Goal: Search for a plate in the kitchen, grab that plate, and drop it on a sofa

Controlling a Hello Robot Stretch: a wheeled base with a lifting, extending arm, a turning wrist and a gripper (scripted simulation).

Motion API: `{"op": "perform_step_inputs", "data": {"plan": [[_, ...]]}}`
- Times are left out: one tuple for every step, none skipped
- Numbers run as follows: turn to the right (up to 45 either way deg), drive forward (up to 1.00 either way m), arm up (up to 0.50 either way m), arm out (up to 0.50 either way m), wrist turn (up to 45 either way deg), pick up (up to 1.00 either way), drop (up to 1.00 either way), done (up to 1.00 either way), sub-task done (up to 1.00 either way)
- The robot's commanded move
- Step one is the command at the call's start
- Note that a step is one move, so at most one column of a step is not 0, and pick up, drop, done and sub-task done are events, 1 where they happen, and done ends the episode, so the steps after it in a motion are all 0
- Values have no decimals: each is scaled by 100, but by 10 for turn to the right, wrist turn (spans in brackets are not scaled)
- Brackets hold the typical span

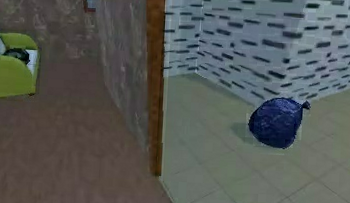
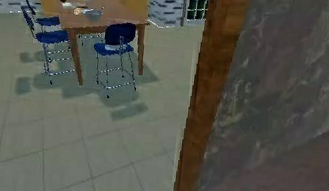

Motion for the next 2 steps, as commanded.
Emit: {"op": "perform_step_inputs", "data": {"plan": [[450, 0, 0, 0, 0, 0, 0, 0, 0], [90, 0, 0, 0, 0, 0, 0, 0, 0]]}}
